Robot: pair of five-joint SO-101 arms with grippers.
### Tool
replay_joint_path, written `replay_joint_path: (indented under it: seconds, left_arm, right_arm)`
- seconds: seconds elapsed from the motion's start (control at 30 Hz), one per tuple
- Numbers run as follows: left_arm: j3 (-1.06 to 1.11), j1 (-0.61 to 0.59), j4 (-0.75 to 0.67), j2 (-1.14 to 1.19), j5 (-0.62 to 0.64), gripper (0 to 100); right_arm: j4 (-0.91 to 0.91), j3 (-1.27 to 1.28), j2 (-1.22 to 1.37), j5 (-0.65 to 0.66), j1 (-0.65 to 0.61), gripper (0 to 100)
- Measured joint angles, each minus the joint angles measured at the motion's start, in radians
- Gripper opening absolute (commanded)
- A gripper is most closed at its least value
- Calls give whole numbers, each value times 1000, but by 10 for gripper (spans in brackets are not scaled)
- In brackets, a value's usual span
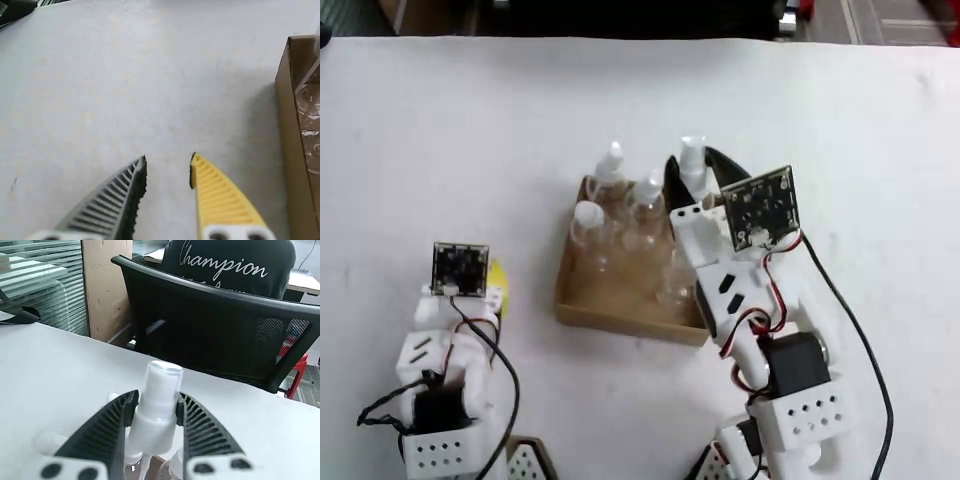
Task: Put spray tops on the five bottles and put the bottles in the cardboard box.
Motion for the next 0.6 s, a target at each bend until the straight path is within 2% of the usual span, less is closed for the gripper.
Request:
replay_joint_path:
  seconds: [0.3,0.6]
  left_arm:
    - [0,0,0,0,0,138]
    - [0,0,0,0,0,138]
  right_arm:
    - [-25,127,-17,-25,2,17]
    - [-86,325,-316,-25,2,16]
